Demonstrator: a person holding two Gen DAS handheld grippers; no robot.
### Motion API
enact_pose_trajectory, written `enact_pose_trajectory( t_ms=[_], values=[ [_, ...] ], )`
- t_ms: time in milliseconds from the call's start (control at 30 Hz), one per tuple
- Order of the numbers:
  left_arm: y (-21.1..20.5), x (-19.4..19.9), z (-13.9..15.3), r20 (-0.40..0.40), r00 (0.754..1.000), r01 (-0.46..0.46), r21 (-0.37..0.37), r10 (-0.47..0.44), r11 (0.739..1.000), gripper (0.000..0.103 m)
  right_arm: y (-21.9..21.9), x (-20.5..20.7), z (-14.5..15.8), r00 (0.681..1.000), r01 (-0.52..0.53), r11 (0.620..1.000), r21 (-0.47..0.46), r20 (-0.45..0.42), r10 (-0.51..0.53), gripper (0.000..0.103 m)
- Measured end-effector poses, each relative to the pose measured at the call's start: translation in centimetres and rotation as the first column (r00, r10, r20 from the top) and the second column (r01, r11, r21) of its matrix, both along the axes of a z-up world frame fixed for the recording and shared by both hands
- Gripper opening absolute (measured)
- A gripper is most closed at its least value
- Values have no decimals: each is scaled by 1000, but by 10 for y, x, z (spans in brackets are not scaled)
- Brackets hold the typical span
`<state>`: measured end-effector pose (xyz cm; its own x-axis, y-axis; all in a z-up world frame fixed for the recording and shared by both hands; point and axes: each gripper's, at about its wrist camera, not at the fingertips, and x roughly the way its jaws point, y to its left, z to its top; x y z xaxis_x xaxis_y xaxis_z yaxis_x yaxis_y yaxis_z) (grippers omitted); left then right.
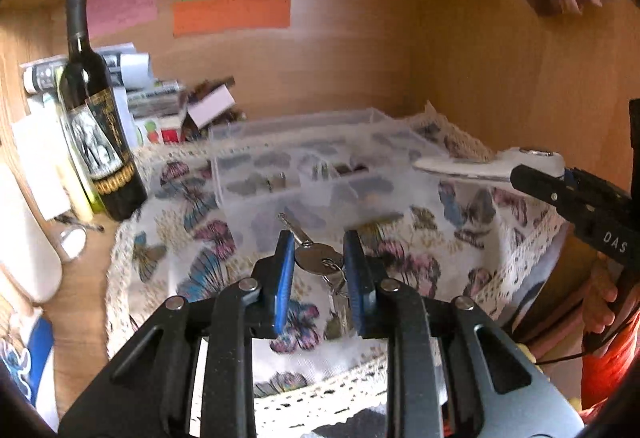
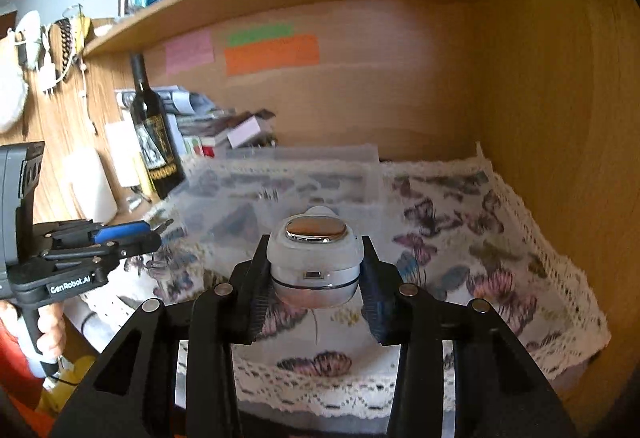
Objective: Organize rigid objects
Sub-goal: 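Drop the keys into the clear box with the left gripper while the right gripper places the device inside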
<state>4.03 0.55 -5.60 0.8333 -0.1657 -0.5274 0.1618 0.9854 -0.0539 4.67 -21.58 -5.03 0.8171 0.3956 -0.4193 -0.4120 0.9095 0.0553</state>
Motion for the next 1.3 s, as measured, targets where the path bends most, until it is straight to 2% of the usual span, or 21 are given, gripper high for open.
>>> enact_pose_trajectory(
  t_ms=[367,633,867,1033,1300],
  values=[
    [24,25,55,89,995,-40,-42,43,998,24,14,15,33,995,-49,998,28,85,47,37],
    [28,63,70,104,992,-75,-21,77,997,24,37,53,36,993,-92,996,0,80,91,37],
    [29,102,51,42,994,-103,-13,103,995,24,61,99,20,993,-116,993,-29,-3,116,37],
    [29,130,24,-39,993,-112,11,112,994,24,72,134,0,985,-141,989,-40,-109,135,37],
    [25,155,-8,-136,985,-102,41,107,994,24,80,155,-24,976,-136,985,-105,-183,115,37]
  ],
)
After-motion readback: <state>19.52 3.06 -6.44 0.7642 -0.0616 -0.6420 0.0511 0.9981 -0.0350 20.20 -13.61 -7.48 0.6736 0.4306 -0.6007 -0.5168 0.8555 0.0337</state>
